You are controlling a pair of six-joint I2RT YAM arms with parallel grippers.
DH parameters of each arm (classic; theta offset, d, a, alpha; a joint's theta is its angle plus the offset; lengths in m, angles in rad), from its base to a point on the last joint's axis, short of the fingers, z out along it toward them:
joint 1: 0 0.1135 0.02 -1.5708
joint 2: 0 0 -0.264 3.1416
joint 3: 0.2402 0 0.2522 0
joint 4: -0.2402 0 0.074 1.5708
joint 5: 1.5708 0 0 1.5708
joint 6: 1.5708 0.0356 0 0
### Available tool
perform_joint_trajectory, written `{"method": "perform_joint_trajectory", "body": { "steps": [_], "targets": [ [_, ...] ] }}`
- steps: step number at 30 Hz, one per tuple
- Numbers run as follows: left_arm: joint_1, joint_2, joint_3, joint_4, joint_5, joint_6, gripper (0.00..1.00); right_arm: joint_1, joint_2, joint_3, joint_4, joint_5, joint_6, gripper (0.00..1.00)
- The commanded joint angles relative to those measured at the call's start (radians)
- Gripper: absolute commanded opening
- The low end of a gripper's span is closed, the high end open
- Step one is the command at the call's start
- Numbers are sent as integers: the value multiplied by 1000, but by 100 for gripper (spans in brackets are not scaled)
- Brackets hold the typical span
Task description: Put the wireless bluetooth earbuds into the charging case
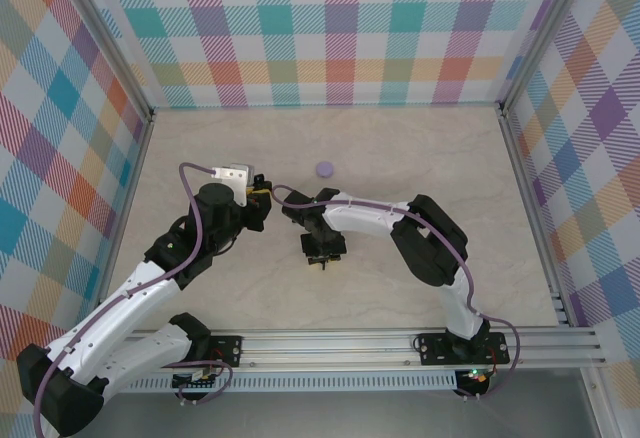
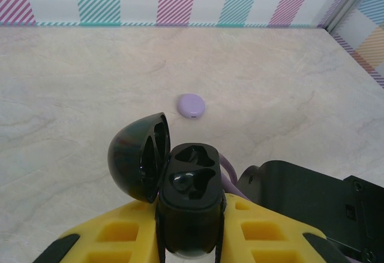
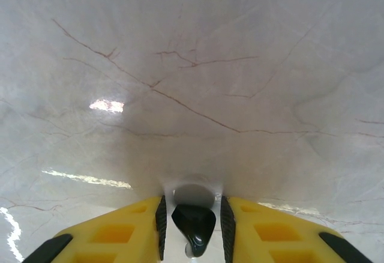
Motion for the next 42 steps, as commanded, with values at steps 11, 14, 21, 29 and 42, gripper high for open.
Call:
{"method": "perform_joint_trajectory", "body": {
  "steps": [11,14,21,29,42],
  "targets": [
    [2,-34,-17,-5,18,-5,24,10,15,-28,58,27,60,31],
    [2,-35,-17,-4,20,-6,24,10,16,-32,68,28,68,31],
    [2,-30,-17,-2,27,-8,24,10,13,-38,74,40,65,23],
    [2,-5,-18,6,37,-22,24,-22,-49,-80,95,56,46,22],
    [2,213,-8,39,179,-80,25,-191,-245,-282,256,0,-30,23]
  ]
}}
